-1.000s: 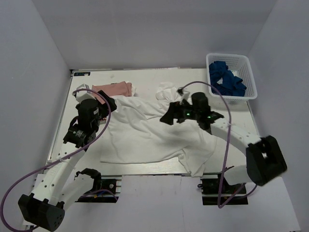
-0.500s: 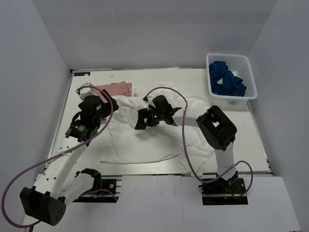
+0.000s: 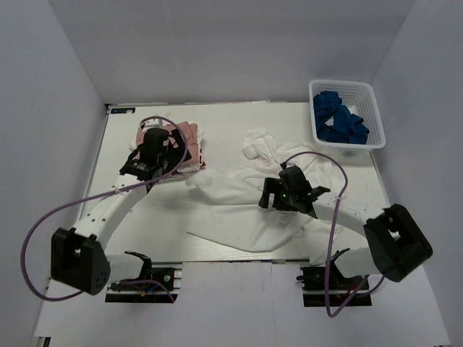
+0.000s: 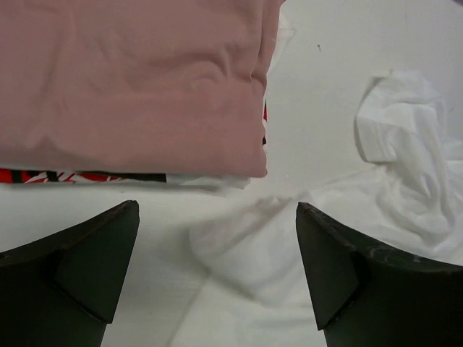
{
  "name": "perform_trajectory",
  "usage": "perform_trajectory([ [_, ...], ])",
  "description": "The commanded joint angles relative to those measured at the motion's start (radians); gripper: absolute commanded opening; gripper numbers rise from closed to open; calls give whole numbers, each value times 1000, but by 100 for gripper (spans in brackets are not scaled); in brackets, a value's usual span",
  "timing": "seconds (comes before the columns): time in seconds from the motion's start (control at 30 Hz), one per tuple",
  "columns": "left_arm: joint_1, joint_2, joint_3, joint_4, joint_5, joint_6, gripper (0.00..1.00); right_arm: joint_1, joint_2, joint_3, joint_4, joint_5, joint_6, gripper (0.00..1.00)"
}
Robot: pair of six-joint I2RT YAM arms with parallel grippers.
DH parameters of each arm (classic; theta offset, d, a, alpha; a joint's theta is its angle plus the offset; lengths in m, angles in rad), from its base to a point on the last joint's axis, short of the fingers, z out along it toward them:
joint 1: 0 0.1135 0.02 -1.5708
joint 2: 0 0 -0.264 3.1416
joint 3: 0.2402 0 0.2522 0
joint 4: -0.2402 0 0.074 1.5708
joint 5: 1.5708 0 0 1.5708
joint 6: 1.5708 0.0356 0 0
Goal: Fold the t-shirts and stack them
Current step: Put the neatly folded tshirt into the corner of the board with the left arm
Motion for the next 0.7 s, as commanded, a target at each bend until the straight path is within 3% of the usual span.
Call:
perform_trajectory([
  [0.0,-13,117,83,31,50,55,99,-17,-93,-27,-280,196,29,90],
  [0.13,-13,244,174,55,67,143,99,-35,-196,-10,-337,230,-10,90],
  [0.3,-13,426,262,9,-7,268,99,-41,-162,-30,-265,131,-43,90],
  [0.4,2,469,226,67,-31,330,99,-43,-115,-39,-230,89,-48,90],
  [0.53,12,533,215,88,-177,330,99,-41,-73,-25,-226,95,-54,90],
  [0.67,33,648,192,160,-133,370,99,-46,-47,-13,-216,104,-66,90],
])
